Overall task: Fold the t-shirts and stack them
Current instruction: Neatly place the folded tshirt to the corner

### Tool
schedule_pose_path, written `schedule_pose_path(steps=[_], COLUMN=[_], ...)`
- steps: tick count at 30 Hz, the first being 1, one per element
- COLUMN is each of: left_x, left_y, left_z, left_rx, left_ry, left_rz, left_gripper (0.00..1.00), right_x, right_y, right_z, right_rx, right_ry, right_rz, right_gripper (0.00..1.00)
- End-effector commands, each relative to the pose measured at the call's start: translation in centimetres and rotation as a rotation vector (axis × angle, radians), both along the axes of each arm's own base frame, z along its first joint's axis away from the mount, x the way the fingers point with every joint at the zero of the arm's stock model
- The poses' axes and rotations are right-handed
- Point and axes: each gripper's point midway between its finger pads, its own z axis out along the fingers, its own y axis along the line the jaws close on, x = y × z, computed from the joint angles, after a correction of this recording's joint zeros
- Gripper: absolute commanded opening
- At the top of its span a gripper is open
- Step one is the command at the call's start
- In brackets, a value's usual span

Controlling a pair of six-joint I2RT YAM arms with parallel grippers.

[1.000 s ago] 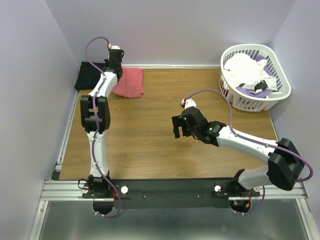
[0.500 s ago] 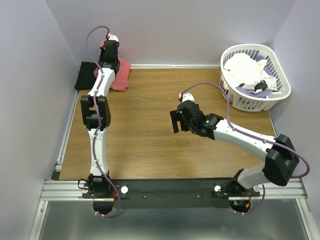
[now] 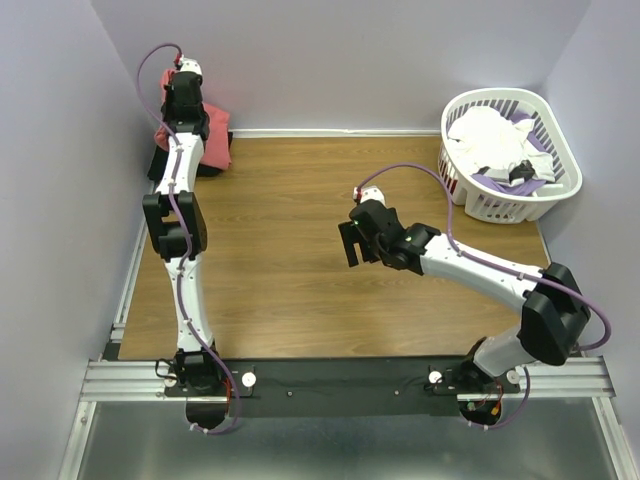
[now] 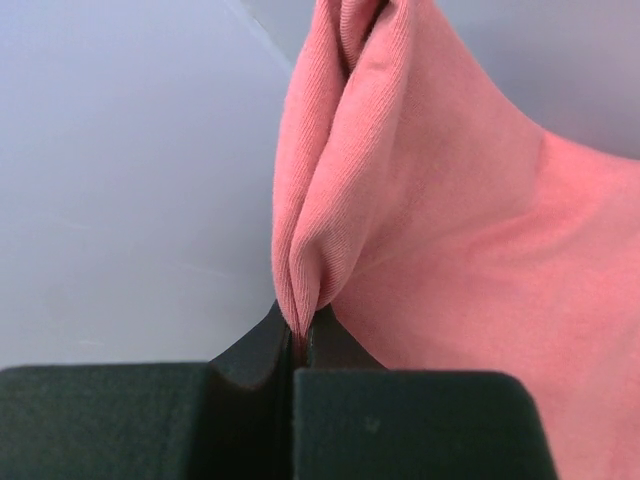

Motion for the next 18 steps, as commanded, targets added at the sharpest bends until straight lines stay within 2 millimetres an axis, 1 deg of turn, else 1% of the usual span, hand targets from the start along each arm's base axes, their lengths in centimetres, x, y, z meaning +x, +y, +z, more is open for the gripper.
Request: schedule_pose_path(steps=[1,2,3,4,7,8,9,13,15,16,18], left_x=[0.8,0.6,0.7,0.8,1.1,1.0,1.1,0.6,0.2,0.1,-0.3], left_y=[0.8,1.3,1.3,1.4,1.6,1.9,2.1,3.3,3.8,4.0,4.5], left_z=[-0.7,-1.0,-1.4,-2.5,-3.4,-4.4,-4.2,-5.8,-5.7,-5.9,-5.6], left_rx=[0.067,0.084,0.092,0.098,0.115,0.122,0.136,0.190,0.209,0.223,0.235], left_ry=[-0.017,-0.013,-0.007,0.014,0.020,0.038,0.024,0.058,0.052,0.063,0.053], left_rz=[0.040,0.066,0.070,0.073,0.080,0.098,0.110,0.180,0.216,0.225,0.259], left_gripper=[0.00,0.00,0.00,0.00,0.00,0.00,0.00,0.00,0.00,0.00,0.00], right_x=[0.3,0.3,0.3,0.4,0.6,0.6,0.6,0.6,0.6,0.5,0.5], right_y=[-0.7,-0.8,-0.9,-1.0,-0.9,-0.6,-0.6,-0.5,-0.5,-0.6,-0.6], right_z=[0.0,-0.1,-0.2,-0.3,-0.6,-0.7,-0.9,-1.5,-1.8,-2.1,-2.3], right_rx=[-0.051,-0.059,-0.064,-0.072,-0.086,-0.089,-0.093,-0.112,-0.120,-0.127,-0.137], right_ry=[-0.003,0.000,0.000,-0.002,0.005,0.011,0.017,0.036,0.042,0.050,0.057], right_rz=[-0.016,-0.015,-0.014,-0.019,-0.016,-0.011,-0.012,0.000,0.002,0.003,0.007], right_gripper=[0.95,0.95,0.95,0.95,0.95,0.95,0.95,0.95,0.94,0.94,0.94])
